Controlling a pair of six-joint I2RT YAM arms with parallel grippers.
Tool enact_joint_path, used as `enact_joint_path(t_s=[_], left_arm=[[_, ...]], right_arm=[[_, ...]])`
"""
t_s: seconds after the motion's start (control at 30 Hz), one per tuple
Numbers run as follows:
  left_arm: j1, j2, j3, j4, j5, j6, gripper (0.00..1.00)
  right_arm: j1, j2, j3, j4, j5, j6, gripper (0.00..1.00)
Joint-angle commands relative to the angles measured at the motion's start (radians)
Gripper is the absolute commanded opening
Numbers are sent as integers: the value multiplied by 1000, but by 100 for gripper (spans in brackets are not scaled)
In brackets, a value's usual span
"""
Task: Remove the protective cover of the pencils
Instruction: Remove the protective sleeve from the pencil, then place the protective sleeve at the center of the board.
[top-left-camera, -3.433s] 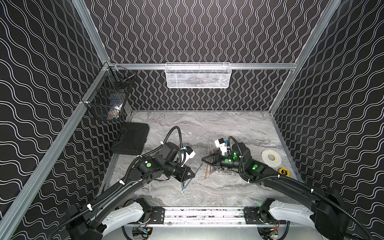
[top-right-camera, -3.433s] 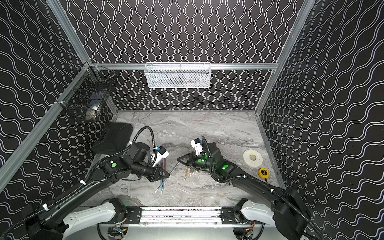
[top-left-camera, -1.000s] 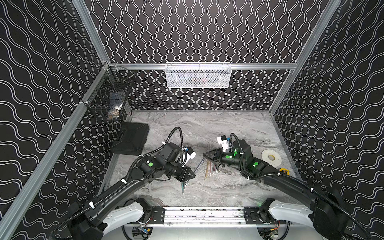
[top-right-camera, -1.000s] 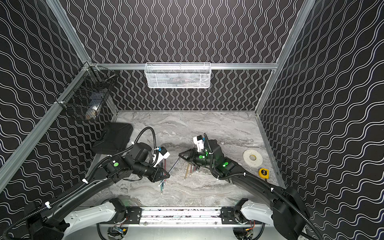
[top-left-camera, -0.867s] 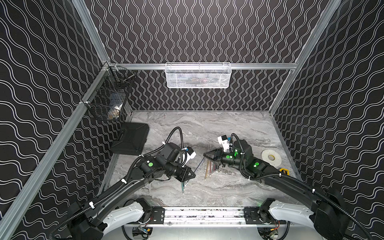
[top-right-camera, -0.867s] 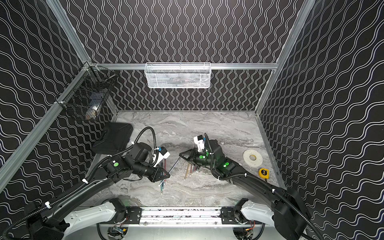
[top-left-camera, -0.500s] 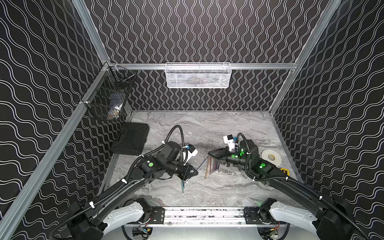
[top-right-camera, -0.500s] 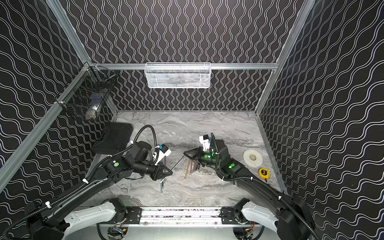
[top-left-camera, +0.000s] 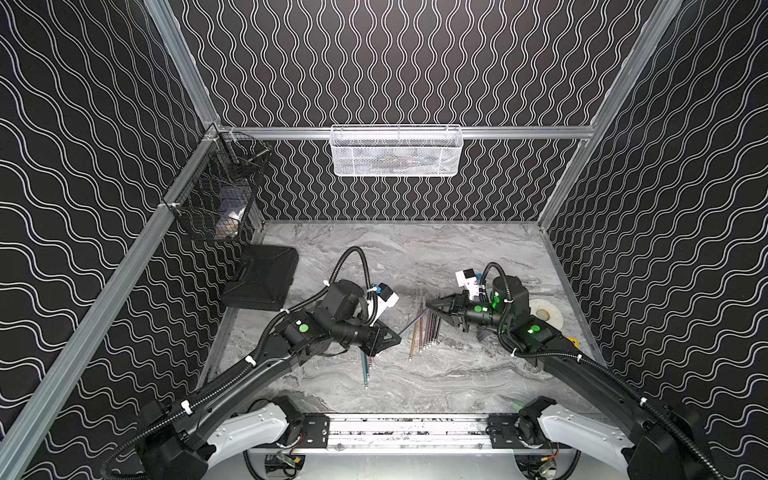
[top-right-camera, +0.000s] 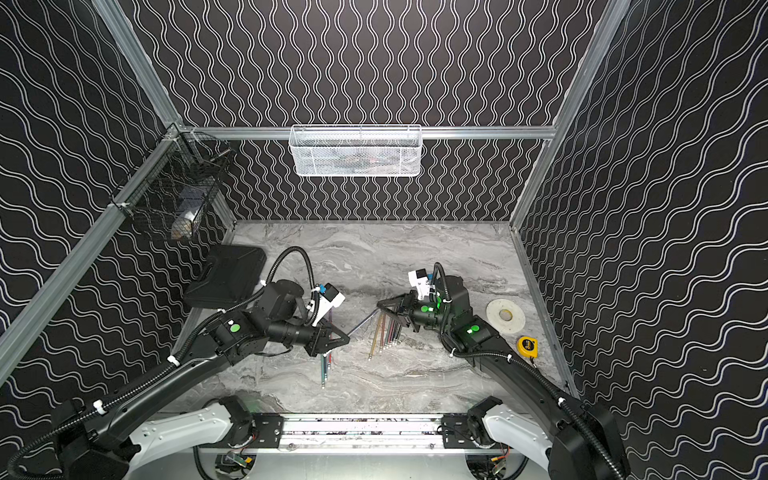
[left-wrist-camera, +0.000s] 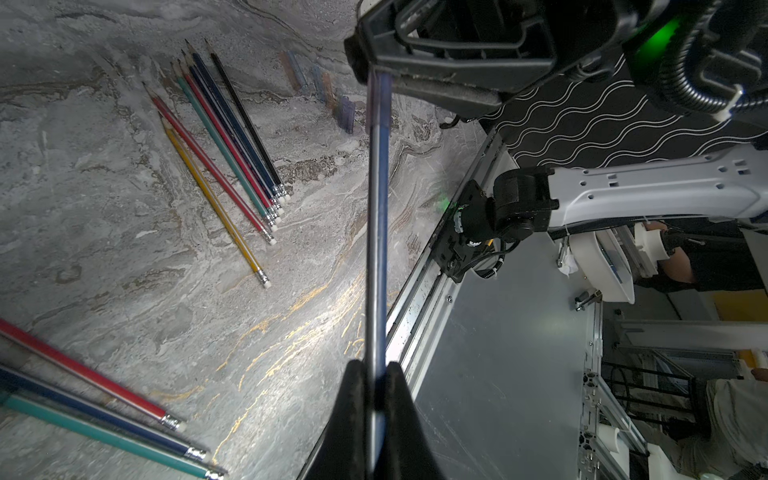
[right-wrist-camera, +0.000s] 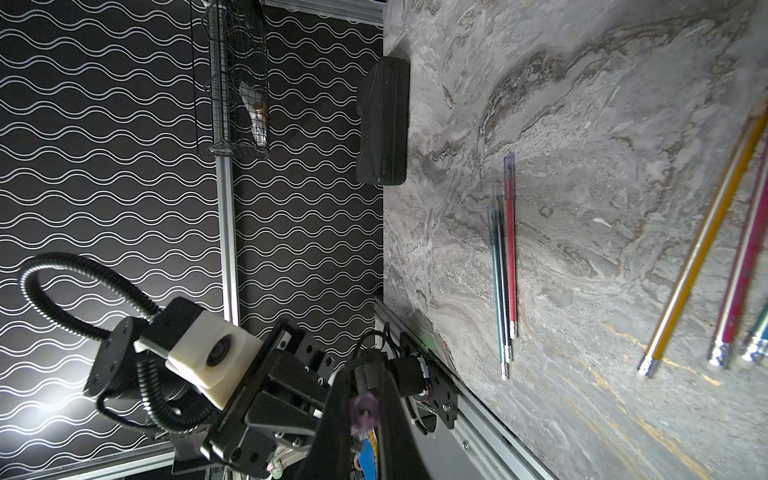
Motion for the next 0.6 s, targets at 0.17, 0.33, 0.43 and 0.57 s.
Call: enact_joint_path(t_s=[0.17, 0.33, 0.43, 0.57], left_arm=[[-7, 8, -3, -153, 36, 14, 0], [-10, 10, -4, -153, 34, 14, 0], [-11, 11, -3, -156, 30, 14, 0], [-12, 13, -2, -161, 16, 12, 0]], right_arm=[[-70, 26, 68, -88, 150, -72, 6], [-93, 23, 76, -98, 139, -80, 6], [-111, 15, 72, -115, 130, -90, 5], [-152, -19, 50, -194, 141, -123, 5]])
